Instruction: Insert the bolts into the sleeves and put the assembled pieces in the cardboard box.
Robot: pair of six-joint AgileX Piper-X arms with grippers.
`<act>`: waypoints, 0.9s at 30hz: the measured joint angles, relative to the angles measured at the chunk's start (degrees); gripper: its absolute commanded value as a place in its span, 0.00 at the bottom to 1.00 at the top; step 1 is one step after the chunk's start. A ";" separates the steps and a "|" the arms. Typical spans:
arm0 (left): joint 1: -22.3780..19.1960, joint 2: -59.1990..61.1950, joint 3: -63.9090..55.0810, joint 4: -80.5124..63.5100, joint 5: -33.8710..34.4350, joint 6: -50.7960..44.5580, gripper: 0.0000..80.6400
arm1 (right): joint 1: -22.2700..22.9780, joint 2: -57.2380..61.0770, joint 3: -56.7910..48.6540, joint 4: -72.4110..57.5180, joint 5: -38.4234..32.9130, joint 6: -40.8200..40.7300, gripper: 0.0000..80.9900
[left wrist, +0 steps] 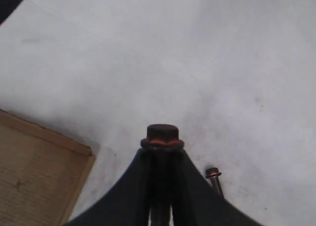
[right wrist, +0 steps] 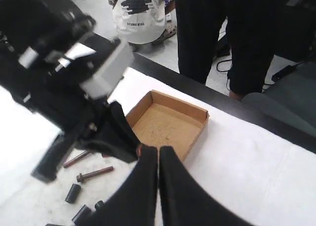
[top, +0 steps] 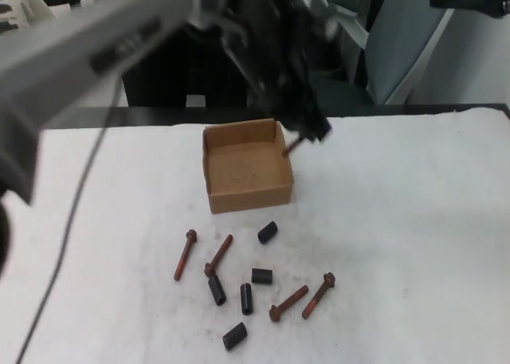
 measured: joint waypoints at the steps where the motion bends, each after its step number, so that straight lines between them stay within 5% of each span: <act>1: 0.87 -1.05 0.00 0.40 1.35 -0.92 0.00 | 0.05 0.22 0.00 0.60 -0.01 0.00 0.01; 9: 5.77 -12.81 3.57 0.81 4.72 -0.92 0.00 | 4.19 12.13 1.60 4.46 0.60 -0.17 0.01; 11: 6.77 -17.21 6.13 0.65 4.87 -0.59 0.00 | 9.98 19.83 1.80 3.96 1.24 -0.96 0.01; 17: 9.67 -25.68 17.37 -4.50 6.63 -1.48 0.00 | 16.44 23.97 1.80 3.20 2.87 -4.34 0.02; 27: 18.79 -37.93 56.92 -56.22 18.25 -31.89 0.00 | 22.73 24.93 1.80 3.20 13.31 -11.34 0.33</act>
